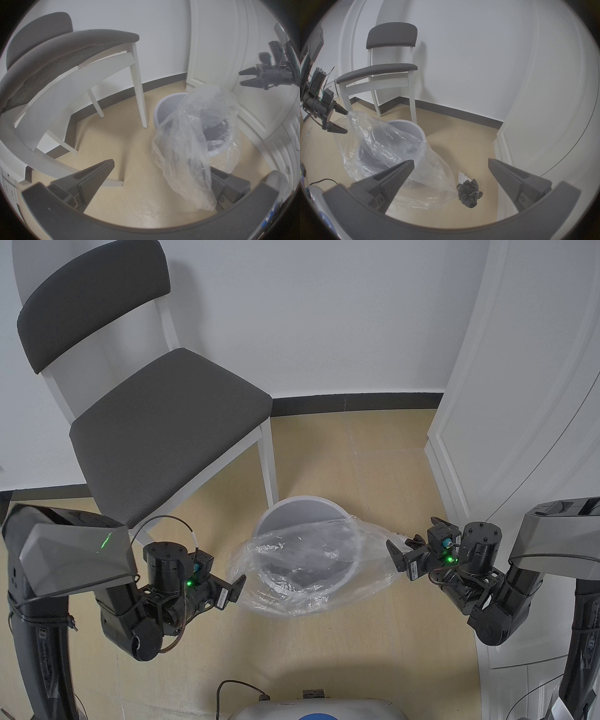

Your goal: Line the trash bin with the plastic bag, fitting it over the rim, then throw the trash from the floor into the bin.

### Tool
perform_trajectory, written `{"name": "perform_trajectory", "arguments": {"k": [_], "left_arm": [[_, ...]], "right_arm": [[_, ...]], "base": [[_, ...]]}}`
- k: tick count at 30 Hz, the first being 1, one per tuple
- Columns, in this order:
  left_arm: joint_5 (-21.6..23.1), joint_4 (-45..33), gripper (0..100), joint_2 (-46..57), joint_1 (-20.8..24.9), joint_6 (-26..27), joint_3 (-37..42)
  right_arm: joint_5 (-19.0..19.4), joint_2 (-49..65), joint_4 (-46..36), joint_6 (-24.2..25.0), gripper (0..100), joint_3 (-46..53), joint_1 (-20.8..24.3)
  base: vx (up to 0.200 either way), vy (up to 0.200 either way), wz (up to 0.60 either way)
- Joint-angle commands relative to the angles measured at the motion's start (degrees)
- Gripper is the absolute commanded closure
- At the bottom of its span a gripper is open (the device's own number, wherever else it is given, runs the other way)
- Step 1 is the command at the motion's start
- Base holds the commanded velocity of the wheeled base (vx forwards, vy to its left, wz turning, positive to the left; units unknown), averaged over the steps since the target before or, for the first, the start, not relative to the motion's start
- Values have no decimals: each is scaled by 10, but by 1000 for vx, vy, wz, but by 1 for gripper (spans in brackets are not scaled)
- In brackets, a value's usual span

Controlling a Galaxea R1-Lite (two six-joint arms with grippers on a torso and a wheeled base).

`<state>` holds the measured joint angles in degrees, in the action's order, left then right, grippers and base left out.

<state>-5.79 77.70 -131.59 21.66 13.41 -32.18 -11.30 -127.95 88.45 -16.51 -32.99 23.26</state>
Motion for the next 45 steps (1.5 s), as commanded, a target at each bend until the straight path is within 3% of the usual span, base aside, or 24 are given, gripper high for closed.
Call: {"name": "perform_trajectory", "arguments": {"k": [1,13,17,20,22,25,27,28,41,45], "left_arm": [[47,-33,0,98,-22,24,60],[46,-33,0,95,-23,43,61],[5,-11,0,10,-27,72,36],[13,3,0,-13,-25,73,41],[39,6,0,-10,-22,71,50],[141,62,0,4,-22,64,77],[156,76,0,7,-22,63,85],[220,103,0,34,-27,46,115],[263,97,0,93,-23,-105,99],[261,91,0,90,-25,-117,90]], "right_arm": [[2,-19,7,0,0,1,19],[1,-44,15,0,0,0,40],[0,-46,15,0,0,2,43],[0,-46,15,0,0,2,43],[0,-45,15,0,0,2,43],[0,-43,15,0,0,3,43],[0,-42,15,0,0,3,43],[1,-41,15,1,0,4,43],[1,-46,15,18,0,-4,70],[1,-44,15,35,0,-13,79]], "base": [[0,0,0],[0,0,0],[0,0,0],[0,0,0],[0,0,0],[0,0,0],[0,0,0],[0,0,0],[0,0,0],[0,0,0]]}}
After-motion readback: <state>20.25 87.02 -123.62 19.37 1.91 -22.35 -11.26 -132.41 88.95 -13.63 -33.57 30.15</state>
